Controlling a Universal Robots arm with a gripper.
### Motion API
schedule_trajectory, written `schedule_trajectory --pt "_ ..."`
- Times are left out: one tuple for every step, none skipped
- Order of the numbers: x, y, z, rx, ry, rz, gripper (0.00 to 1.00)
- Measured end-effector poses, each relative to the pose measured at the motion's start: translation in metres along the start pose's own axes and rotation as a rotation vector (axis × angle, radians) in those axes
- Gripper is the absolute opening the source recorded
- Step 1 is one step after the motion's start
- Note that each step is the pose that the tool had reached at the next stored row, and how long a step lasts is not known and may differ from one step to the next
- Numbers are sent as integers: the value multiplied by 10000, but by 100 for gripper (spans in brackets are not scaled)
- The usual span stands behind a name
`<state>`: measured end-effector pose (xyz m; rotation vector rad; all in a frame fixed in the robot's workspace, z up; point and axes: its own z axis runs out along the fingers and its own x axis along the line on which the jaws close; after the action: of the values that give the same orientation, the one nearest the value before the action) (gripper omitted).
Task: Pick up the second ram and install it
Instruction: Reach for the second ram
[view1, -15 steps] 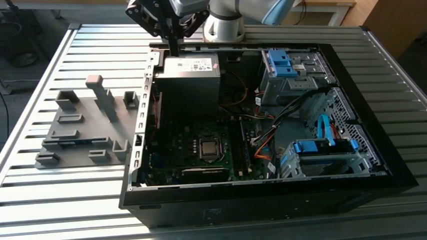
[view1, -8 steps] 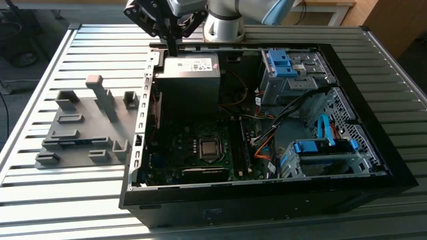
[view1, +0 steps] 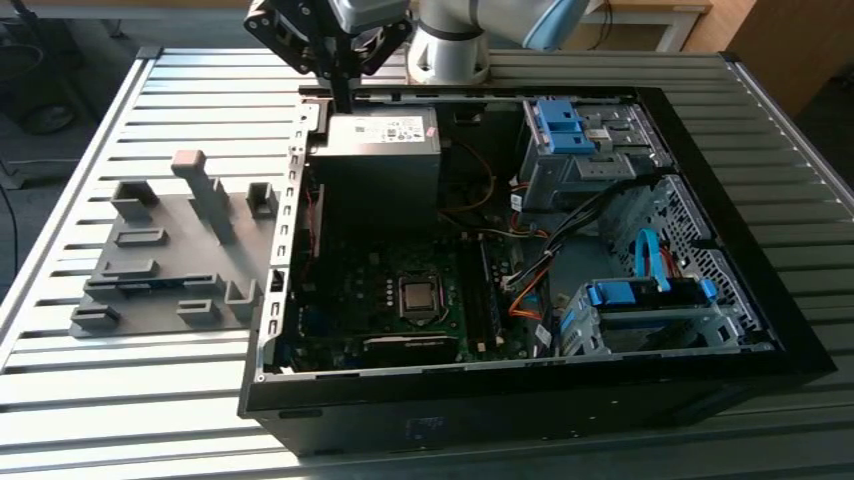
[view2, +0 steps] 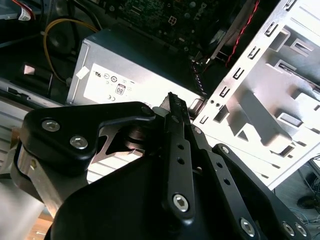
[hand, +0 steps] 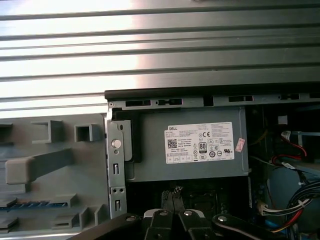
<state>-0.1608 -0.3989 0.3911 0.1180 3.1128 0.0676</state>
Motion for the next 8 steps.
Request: schedule_trajectory --pt "4 0 0 0 0 0 11" --pt "7 -1 0 0 0 0 11" --pt "12 -1 0 0 0 0 11" --pt "18 -2 0 0 0 -1 11" --pt "25 -2 0 0 0 -1 11" --pt "32 -3 0 0 0 -1 11" --pt "40 -3 0 0 0 0 11" --pt "47 -3 0 0 0 0 11"
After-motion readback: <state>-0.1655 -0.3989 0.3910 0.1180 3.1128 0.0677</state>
